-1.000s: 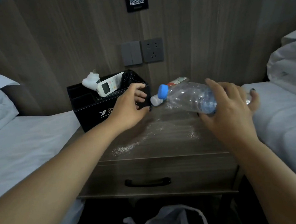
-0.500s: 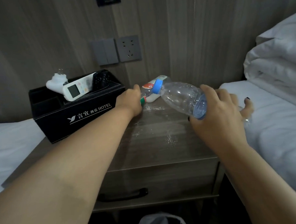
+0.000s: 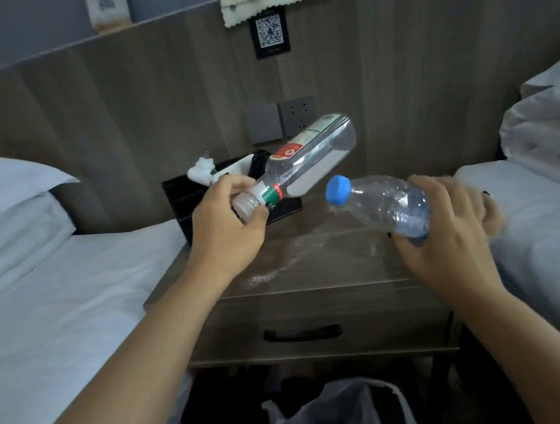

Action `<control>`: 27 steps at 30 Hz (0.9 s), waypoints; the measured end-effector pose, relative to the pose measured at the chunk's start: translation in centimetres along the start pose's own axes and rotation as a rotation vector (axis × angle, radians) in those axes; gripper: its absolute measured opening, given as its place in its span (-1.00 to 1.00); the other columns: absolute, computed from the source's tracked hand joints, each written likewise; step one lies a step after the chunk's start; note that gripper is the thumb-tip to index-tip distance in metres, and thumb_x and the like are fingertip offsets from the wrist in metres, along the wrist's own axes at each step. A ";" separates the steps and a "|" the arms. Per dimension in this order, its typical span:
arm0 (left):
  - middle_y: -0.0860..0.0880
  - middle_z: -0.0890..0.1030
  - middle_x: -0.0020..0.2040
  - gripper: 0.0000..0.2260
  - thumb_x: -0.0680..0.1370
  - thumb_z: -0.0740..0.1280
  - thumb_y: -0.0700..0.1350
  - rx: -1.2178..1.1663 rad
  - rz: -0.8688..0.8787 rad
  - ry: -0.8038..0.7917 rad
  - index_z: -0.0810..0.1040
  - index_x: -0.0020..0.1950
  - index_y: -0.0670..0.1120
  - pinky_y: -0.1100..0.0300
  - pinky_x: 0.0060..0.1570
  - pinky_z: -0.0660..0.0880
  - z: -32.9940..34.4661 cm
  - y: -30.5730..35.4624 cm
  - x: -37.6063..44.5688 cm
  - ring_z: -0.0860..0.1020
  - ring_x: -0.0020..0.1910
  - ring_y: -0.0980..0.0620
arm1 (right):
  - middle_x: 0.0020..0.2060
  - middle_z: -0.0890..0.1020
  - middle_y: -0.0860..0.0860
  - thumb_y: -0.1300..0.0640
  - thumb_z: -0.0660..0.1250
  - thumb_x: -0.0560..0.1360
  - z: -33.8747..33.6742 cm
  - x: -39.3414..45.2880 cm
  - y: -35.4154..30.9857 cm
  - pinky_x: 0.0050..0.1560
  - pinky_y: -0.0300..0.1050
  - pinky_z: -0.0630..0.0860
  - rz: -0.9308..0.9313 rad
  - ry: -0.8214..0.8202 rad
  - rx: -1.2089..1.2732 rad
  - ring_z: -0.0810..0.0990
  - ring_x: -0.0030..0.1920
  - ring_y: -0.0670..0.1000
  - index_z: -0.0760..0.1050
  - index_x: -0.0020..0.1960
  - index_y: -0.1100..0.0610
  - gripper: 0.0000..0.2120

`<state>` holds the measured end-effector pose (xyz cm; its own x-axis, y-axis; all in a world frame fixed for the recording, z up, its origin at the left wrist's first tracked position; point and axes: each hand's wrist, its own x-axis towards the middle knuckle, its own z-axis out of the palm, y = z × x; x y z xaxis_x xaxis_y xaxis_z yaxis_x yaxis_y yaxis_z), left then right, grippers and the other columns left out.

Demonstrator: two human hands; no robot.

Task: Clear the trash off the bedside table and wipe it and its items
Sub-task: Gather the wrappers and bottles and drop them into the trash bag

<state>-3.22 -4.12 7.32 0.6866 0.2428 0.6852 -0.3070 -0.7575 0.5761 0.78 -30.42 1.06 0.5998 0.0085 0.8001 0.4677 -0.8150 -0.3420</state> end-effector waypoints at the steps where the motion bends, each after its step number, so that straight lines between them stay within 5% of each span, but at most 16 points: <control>1: 0.18 0.61 0.03 -0.73 0.43 0.44 -0.17 -0.019 0.005 0.016 0.53 0.06 0.09 0.51 -0.11 0.45 -1.7 0.2 -1.1 0.56 0.02 0.28 | 0.27 0.38 0.14 0.21 0.52 0.27 -0.3 -0.5 -0.6 0.33 0.40 0.15 -0.029 0.008 0.013 0.29 0.32 0.21 0.34 0.35 0.11 -0.30; 5: 0.18 0.62 0.05 -0.74 0.43 0.43 -0.13 -0.074 0.058 -0.001 0.55 0.07 0.11 0.32 -0.17 0.58 -8.1 1.5 -4.3 0.61 -0.01 0.16 | 0.29 0.26 0.12 0.21 0.52 0.26 -1.3 -2.8 -2.6 0.23 0.37 0.31 -0.041 0.004 0.077 0.25 0.27 0.25 0.33 0.36 0.10 -0.29; 10: 0.11 0.63 0.08 -0.76 0.47 0.39 -0.08 -0.103 0.120 -0.111 0.54 0.13 0.05 0.11 0.02 0.60 -13.0 2.7 -6.2 0.61 0.07 0.04 | 0.16 0.41 0.17 0.14 0.53 0.25 -2.9 -6.5 -4.1 0.25 0.00 0.19 -0.131 0.030 0.088 0.40 0.11 0.27 0.35 0.33 0.14 -0.30; 13: 0.13 0.63 0.07 -0.74 0.47 0.39 -0.06 -0.095 0.146 -0.179 0.55 0.15 0.05 0.09 0.02 0.58 -13.1 2.7 -7.6 0.60 0.06 0.07 | 0.15 0.40 -0.06 0.11 0.56 0.23 -3.7 -8.3 -5.5 0.21 -0.16 0.30 -0.095 -0.062 0.273 0.39 0.12 0.01 0.31 0.34 0.07 -0.25; 16: 0.18 0.59 0.07 -0.70 0.44 0.43 -0.03 -0.069 0.148 -0.268 0.55 0.16 0.06 0.25 -0.02 0.53 -11.1 2.1 -9.6 0.58 0.05 0.13 | 0.06 0.40 -0.37 0.03 0.57 0.21 -4.1 -9.7 -7.2 -0.05 -0.52 0.41 0.106 -0.202 0.535 0.46 0.06 -0.31 0.23 0.25 -0.22 -0.25; 21: 0.19 0.58 -0.02 -0.70 0.37 0.55 -0.06 0.023 0.025 -0.499 0.58 0.05 0.07 0.53 -0.09 0.37 -6.3 -1.9 -12.2 0.53 -0.03 0.29 | -0.04 0.49 -0.37 0.00 0.54 0.17 -3.0 -11.2 -7.0 -0.31 -0.42 0.47 0.253 -0.435 0.547 0.53 -0.04 -0.33 0.24 0.04 -0.29 -0.39; 27: 0.03 0.63 -0.10 -0.74 0.31 0.53 -0.09 0.131 -0.260 -0.863 0.58 -0.07 0.00 0.16 -0.19 0.56 1.5 -6.8 -17.6 0.59 -0.17 0.09 | -0.07 0.47 -0.19 -0.10 0.51 0.14 -0.4 -13.6 -6.3 -0.17 -0.29 0.44 0.298 -0.705 0.462 0.50 -0.03 -0.13 0.29 -0.04 -0.17 -0.49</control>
<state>-12.22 -4.16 -9.27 0.9947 -0.0822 -0.0612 -0.0323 -0.8181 0.5741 -10.57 -25.62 -7.46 0.9268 0.3116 0.2095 0.3520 -0.5271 -0.7734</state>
